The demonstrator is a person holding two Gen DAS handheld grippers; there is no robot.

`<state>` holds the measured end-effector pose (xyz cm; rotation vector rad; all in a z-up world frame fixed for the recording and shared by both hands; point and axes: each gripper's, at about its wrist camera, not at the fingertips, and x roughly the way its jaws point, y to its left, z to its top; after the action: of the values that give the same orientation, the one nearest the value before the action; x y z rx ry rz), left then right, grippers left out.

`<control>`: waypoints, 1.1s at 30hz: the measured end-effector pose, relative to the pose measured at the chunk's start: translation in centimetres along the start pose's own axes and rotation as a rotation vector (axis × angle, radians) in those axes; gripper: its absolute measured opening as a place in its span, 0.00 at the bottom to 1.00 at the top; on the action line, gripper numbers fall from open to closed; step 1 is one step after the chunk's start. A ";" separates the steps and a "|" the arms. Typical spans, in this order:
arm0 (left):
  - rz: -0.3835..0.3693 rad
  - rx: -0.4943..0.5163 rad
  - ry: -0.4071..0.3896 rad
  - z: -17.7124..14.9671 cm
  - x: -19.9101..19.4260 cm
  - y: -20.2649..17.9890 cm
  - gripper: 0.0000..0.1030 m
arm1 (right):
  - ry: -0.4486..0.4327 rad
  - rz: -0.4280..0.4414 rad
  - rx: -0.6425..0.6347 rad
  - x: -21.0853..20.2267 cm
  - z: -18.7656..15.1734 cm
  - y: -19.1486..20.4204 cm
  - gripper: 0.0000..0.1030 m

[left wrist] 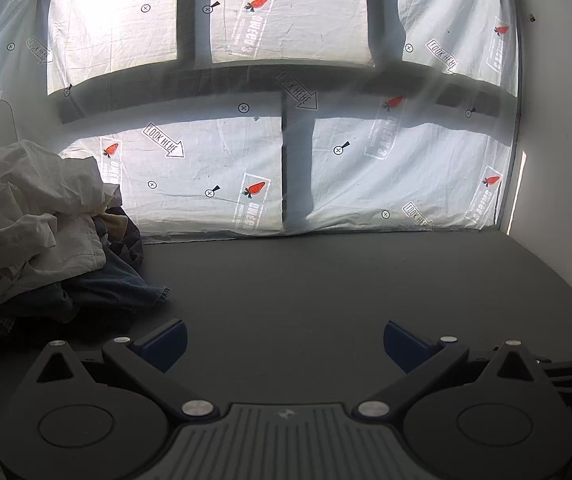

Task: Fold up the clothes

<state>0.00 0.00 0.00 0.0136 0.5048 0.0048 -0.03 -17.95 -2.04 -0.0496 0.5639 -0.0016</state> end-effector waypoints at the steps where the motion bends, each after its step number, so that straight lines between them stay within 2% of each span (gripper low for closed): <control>1: 0.001 0.002 0.000 0.0 0.0 0.0 1.00 | 0.000 0.001 0.001 0.0 0.0 0.1 1.00; 33: 0.024 0.026 -0.005 0.0 0.1 0.5 1.00 | -0.010 0.022 -0.014 0.0 0.4 -0.8 1.00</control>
<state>0.09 0.54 -0.05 0.0450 0.4995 0.0218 0.20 -18.72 -1.73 -0.0569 0.5543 0.0238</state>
